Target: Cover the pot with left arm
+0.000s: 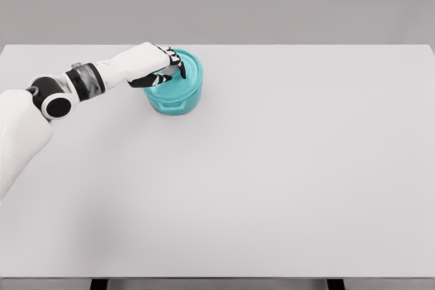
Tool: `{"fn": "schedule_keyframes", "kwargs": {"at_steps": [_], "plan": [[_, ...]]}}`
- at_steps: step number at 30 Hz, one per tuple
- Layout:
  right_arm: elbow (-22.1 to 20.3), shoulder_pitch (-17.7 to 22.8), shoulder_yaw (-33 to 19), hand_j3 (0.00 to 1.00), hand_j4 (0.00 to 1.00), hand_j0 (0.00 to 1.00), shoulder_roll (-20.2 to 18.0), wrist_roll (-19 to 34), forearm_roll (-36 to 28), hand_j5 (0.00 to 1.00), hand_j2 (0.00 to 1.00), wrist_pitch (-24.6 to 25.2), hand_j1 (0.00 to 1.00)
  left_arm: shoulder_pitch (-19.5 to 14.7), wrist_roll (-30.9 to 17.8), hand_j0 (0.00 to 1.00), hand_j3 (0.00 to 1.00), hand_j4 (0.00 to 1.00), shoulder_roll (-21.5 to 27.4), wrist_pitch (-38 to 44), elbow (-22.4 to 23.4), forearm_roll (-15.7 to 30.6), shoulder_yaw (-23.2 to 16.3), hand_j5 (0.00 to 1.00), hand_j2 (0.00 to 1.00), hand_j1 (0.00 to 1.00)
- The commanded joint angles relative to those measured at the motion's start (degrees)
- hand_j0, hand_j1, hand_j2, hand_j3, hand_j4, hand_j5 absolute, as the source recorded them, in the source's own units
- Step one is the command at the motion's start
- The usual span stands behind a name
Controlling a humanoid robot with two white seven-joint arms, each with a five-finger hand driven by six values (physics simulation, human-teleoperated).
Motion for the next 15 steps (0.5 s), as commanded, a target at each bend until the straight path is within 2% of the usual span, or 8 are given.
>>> {"fn": "schedule_keyframes", "kwargs": {"at_steps": [1, 15], "plan": [[-0.01, 0.0, 0.0, 1.0, 1.0, 1.0, 0.0, 0.01, 0.0, 1.0, 1.0, 0.0, 1.0, 0.0, 0.03, 0.53, 0.53, 0.53, 0.03, 0.08, -0.01, 0.38, 0.08, 0.53, 0.53, 0.53], [-0.01, 0.0, 0.0, 1.0, 1.0, 1.0, 0.0, 0.01, 0.0, 1.0, 1.0, 0.0, 1.0, -0.53, 0.03, 0.56, 0.56, 0.56, -0.06, 0.08, 1.58, 0.3, 0.08, 0.56, 0.56, 0.56]]}}
